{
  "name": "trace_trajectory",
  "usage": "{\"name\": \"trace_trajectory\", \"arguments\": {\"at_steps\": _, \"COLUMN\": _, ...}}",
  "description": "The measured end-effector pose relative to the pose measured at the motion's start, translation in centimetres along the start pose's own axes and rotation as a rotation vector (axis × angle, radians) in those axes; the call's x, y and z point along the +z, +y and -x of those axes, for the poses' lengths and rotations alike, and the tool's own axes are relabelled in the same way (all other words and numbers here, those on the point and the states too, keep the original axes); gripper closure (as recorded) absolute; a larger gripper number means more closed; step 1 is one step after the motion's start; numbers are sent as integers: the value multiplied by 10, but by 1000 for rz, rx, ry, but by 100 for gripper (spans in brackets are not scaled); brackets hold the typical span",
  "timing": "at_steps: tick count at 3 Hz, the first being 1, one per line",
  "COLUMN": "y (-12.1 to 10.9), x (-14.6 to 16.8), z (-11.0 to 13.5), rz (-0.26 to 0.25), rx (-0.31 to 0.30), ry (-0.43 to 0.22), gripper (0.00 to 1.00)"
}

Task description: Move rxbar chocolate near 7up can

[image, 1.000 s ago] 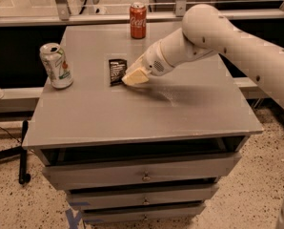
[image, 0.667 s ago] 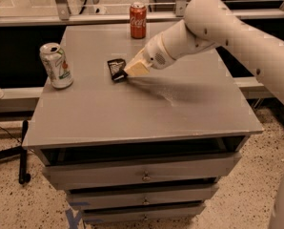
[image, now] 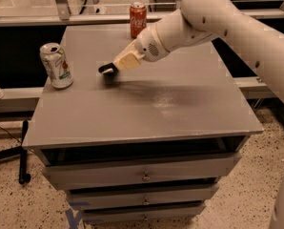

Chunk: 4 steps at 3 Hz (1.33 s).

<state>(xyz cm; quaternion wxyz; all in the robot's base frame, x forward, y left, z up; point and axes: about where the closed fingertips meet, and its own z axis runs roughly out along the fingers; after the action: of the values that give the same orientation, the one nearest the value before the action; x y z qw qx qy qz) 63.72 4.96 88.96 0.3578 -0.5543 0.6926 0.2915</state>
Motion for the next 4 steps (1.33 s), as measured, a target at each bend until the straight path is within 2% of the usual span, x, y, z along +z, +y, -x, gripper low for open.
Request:
{"name": "trace_trajectory", "arguments": {"at_steps": 2, "y": 56, "x": 44, "z": 34, "rz": 135, "rx": -3, "ry": -67, "gripper": 100}}
{"name": "trace_trajectory", "arguments": {"at_steps": 3, "y": 73, "x": 62, "z": 38, "rz": 170, "rx": -2, "ry": -61, "gripper": 83}}
{"name": "trace_trajectory", "arguments": {"at_steps": 4, "y": 80, "x": 70, "z": 36, "rz": 177, "rx": -2, "ry": -46, "gripper": 59}}
